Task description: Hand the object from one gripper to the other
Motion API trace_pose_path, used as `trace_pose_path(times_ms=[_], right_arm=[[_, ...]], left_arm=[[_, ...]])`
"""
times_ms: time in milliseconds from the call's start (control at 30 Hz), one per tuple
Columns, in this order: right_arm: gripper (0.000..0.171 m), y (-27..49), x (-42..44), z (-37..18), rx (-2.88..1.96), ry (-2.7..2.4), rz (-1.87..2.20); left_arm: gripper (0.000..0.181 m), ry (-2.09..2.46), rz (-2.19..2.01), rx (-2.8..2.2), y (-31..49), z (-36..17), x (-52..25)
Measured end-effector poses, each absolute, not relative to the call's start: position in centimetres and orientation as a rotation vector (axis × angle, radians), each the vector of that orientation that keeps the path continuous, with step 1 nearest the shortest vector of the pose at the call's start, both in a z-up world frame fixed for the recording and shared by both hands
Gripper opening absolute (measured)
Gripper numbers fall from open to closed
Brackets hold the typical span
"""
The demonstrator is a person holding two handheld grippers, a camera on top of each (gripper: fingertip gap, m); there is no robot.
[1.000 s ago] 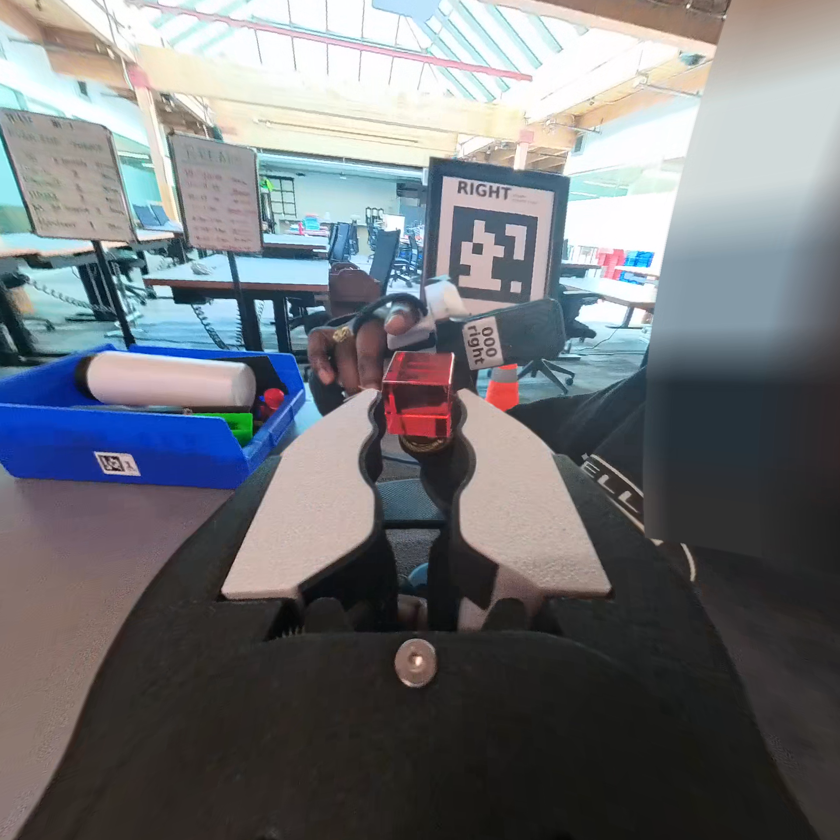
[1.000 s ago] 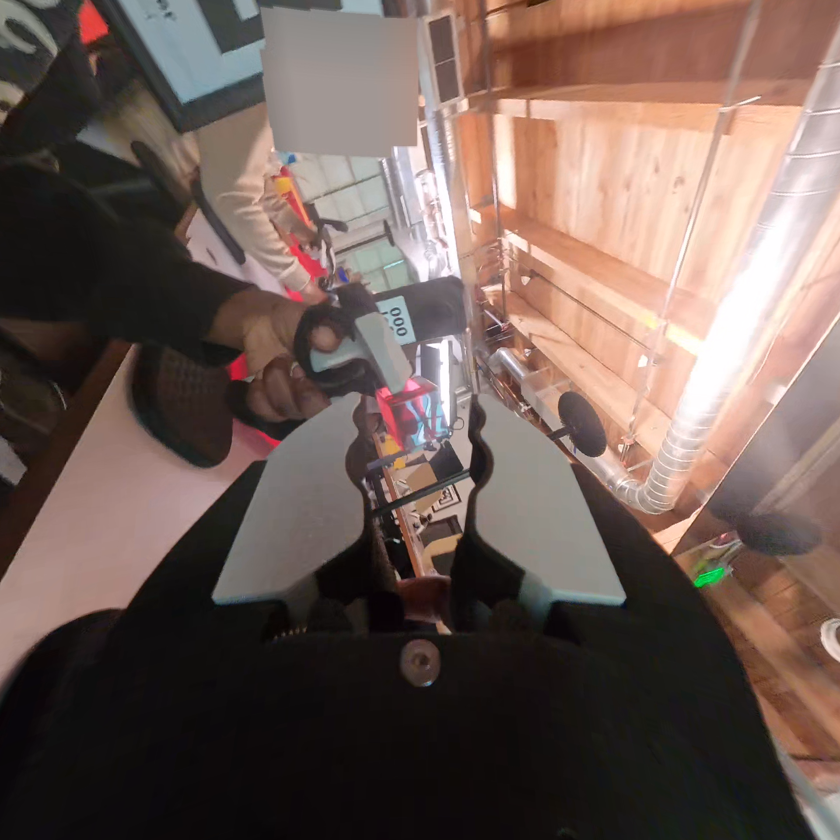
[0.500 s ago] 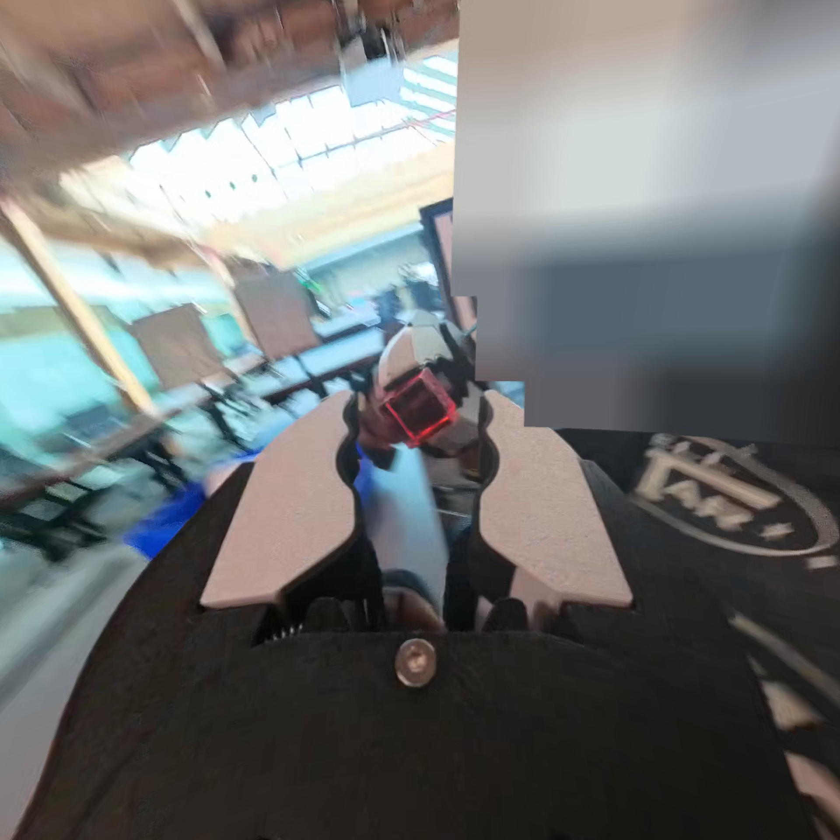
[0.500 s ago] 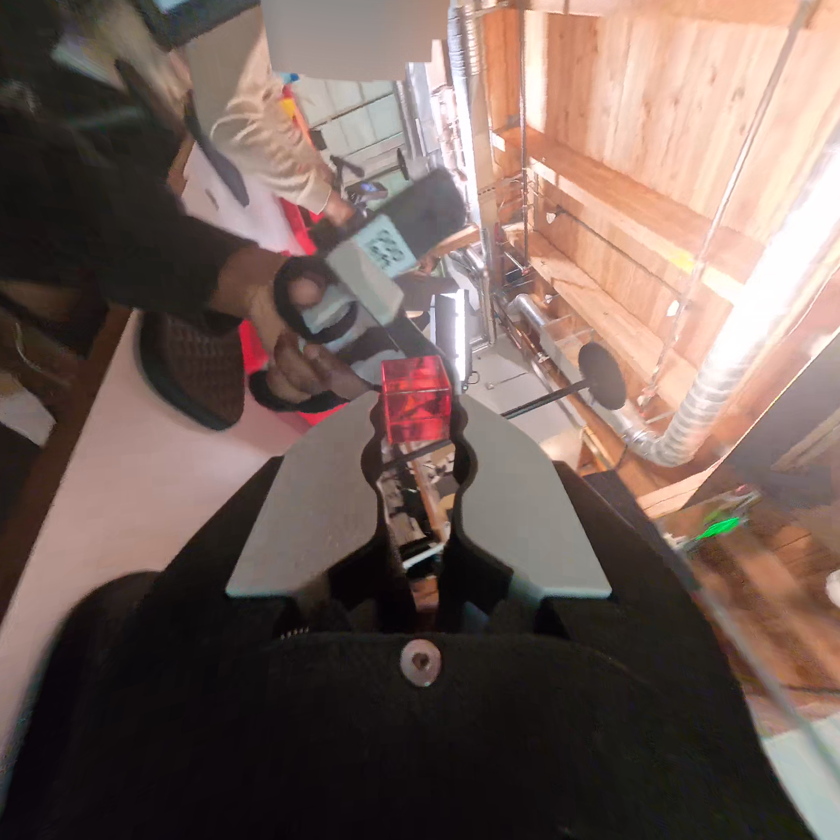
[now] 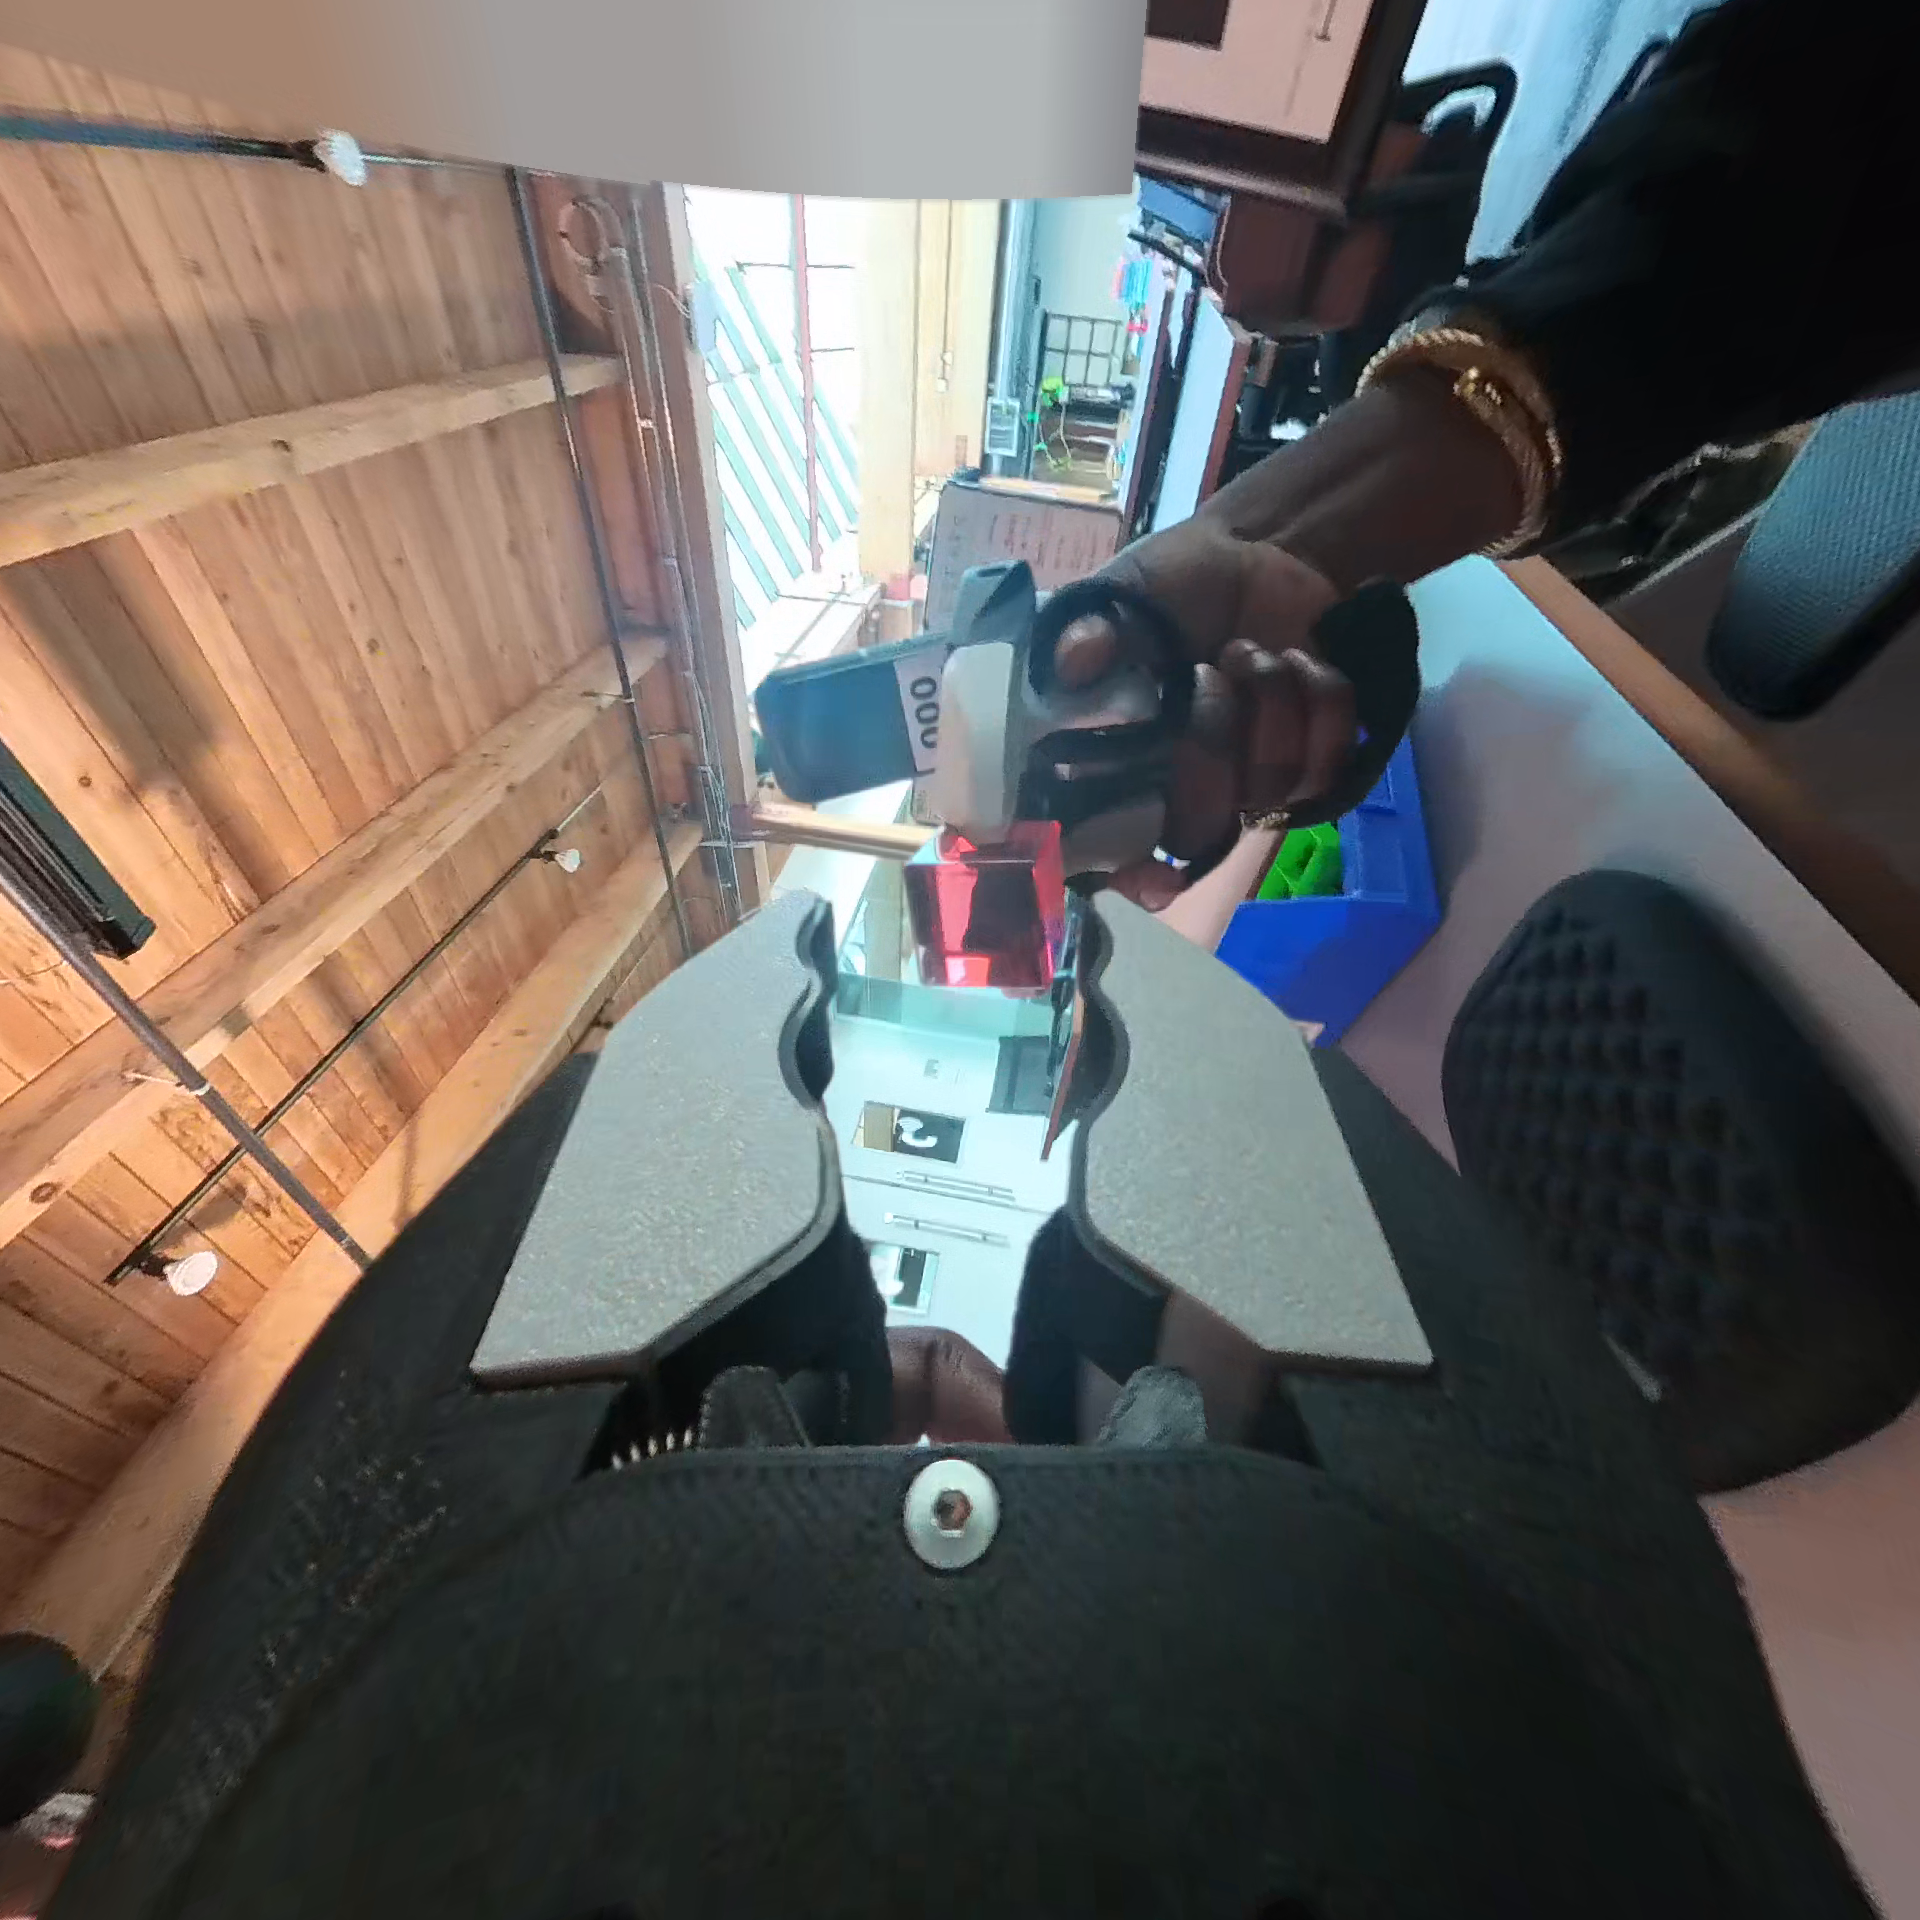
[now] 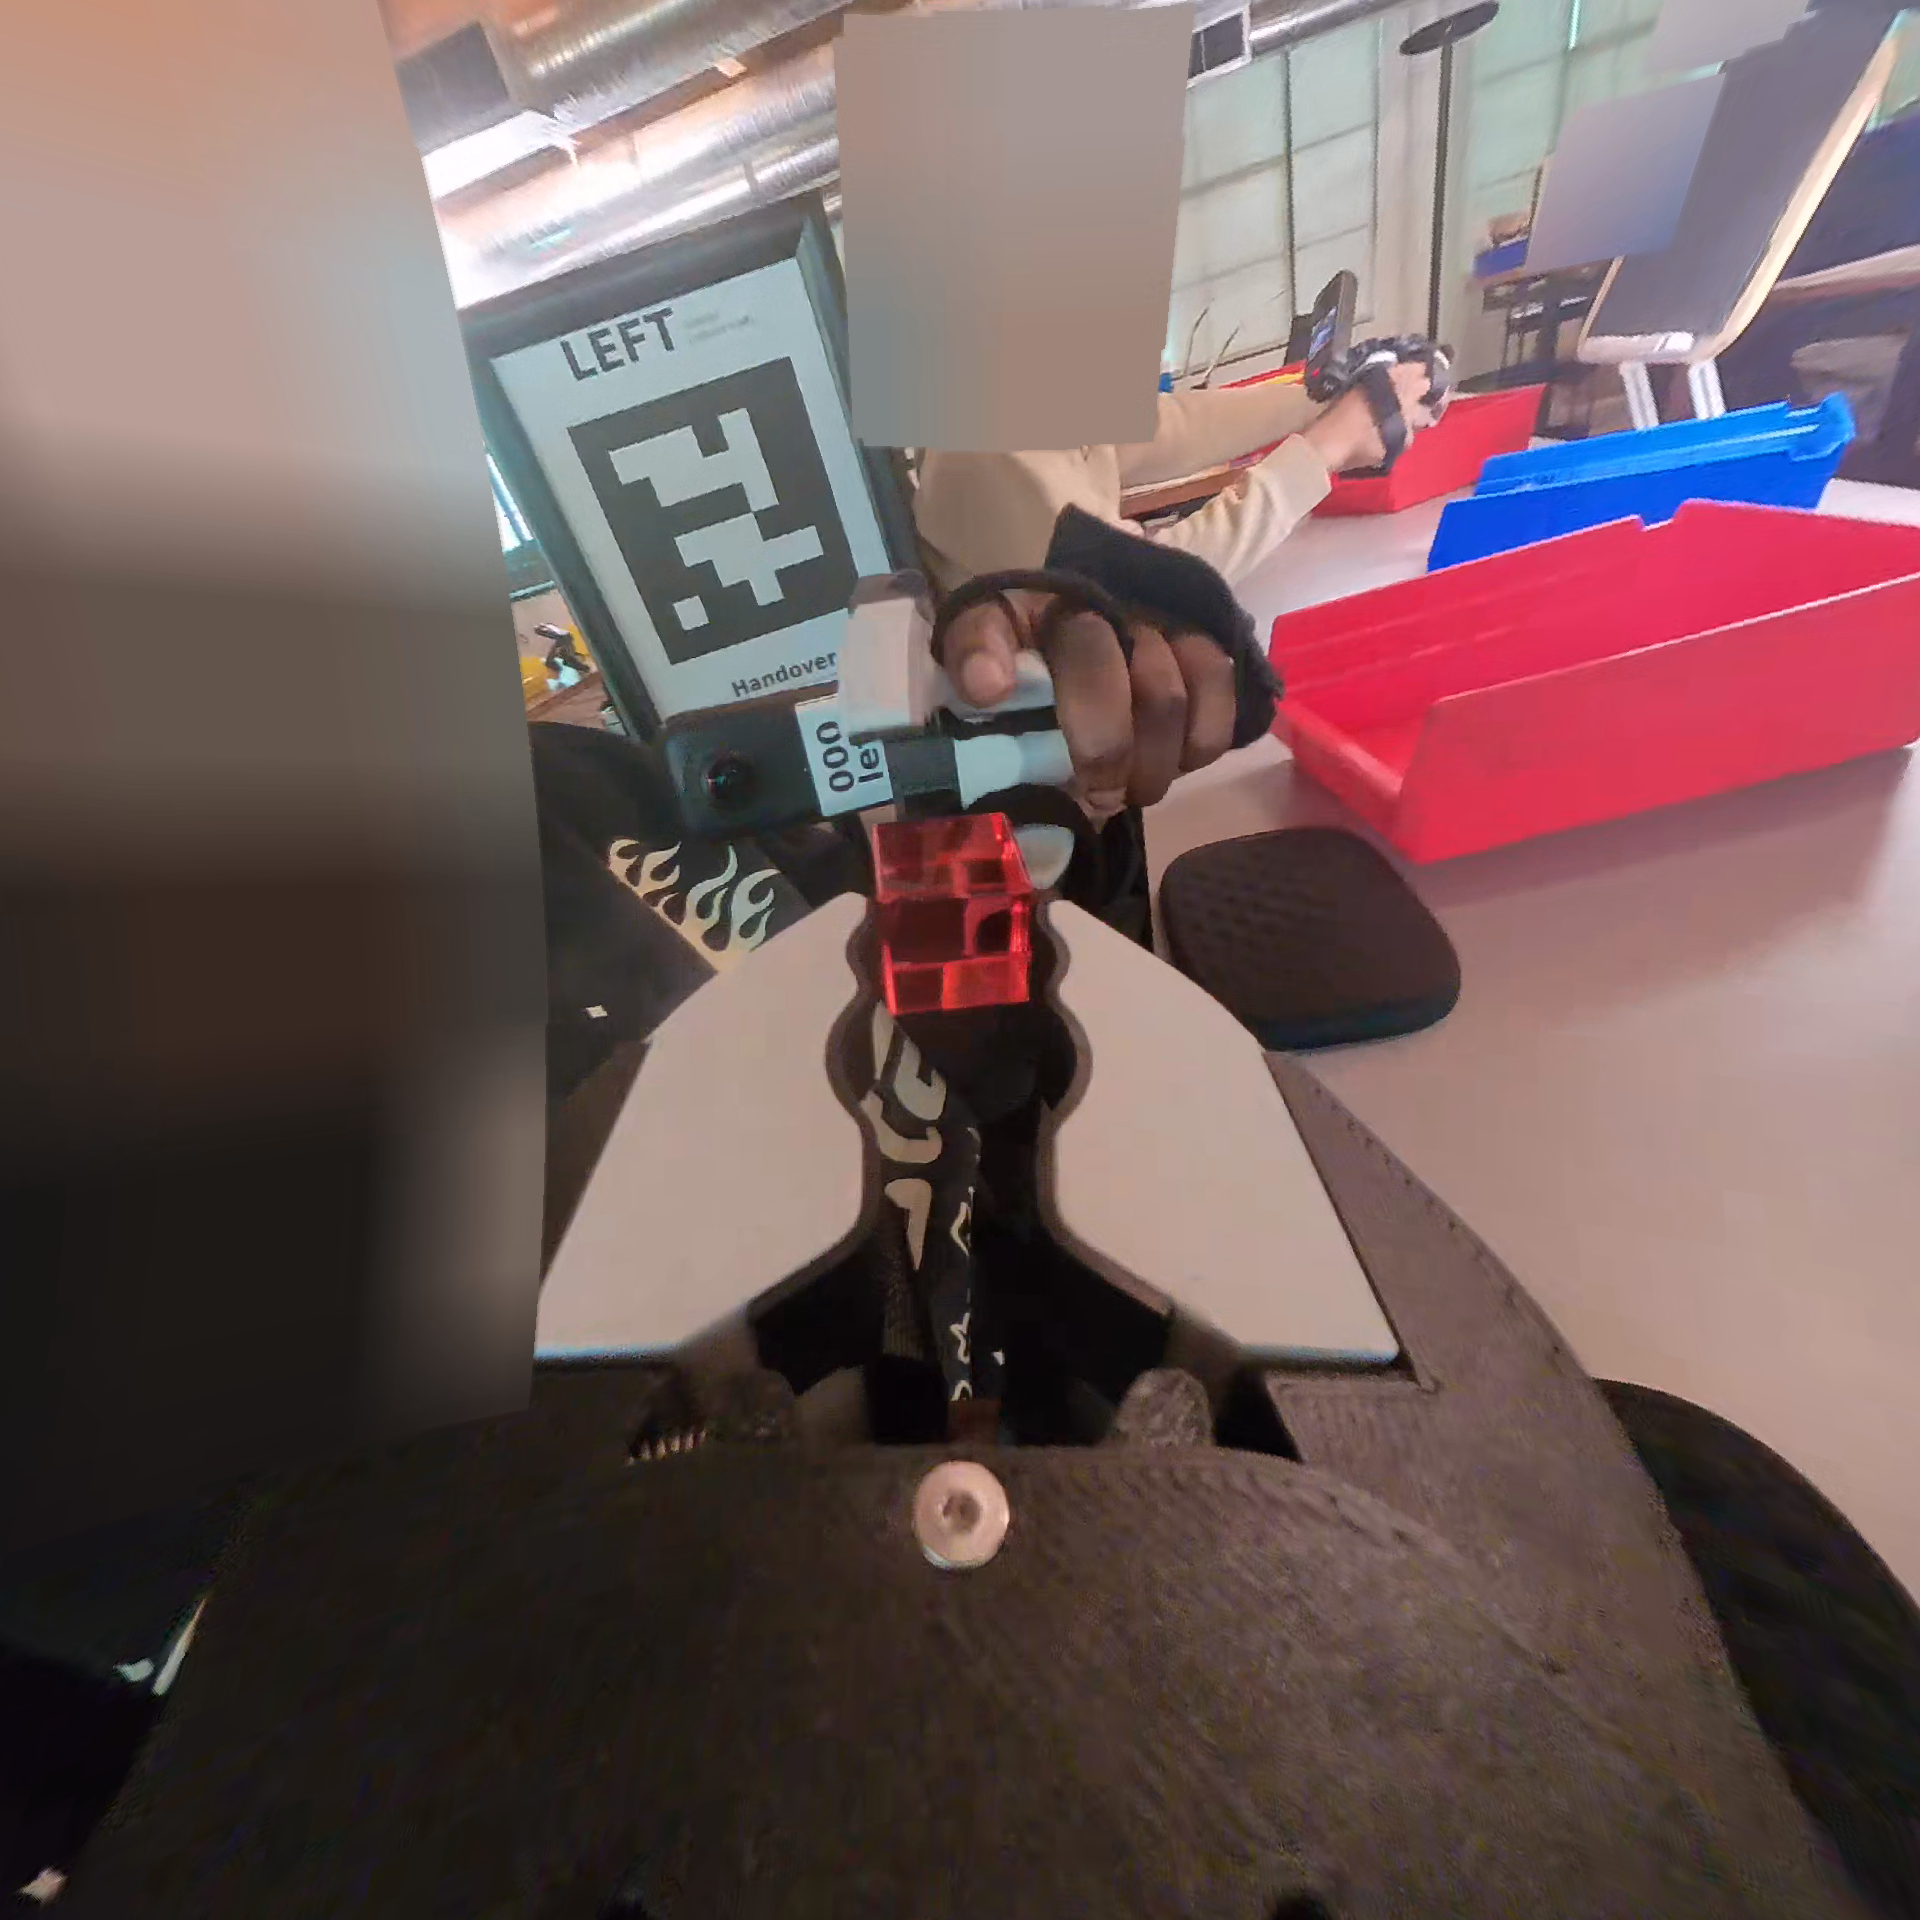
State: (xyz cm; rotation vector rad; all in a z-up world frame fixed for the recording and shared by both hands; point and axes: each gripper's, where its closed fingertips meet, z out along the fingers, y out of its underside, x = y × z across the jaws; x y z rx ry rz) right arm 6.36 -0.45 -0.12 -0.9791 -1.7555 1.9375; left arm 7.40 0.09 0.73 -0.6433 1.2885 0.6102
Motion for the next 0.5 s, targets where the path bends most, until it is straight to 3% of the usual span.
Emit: trace_pose_path(times_ms=[367, 500], right_arm=[[0.027, -0.5, 6.2, -0.6, -0.996, -1.783, 1.894], [0.040, 0.7, 6.0, 0.8, -0.844, -1.671, 1.704]], left_arm=[[0.027, 1.269, 0.494, -0.793, 0.9, 0.2, 7.3], [0.026, 1.085, 0.204, -0.915, 0.8, 2.2, 6.2]])
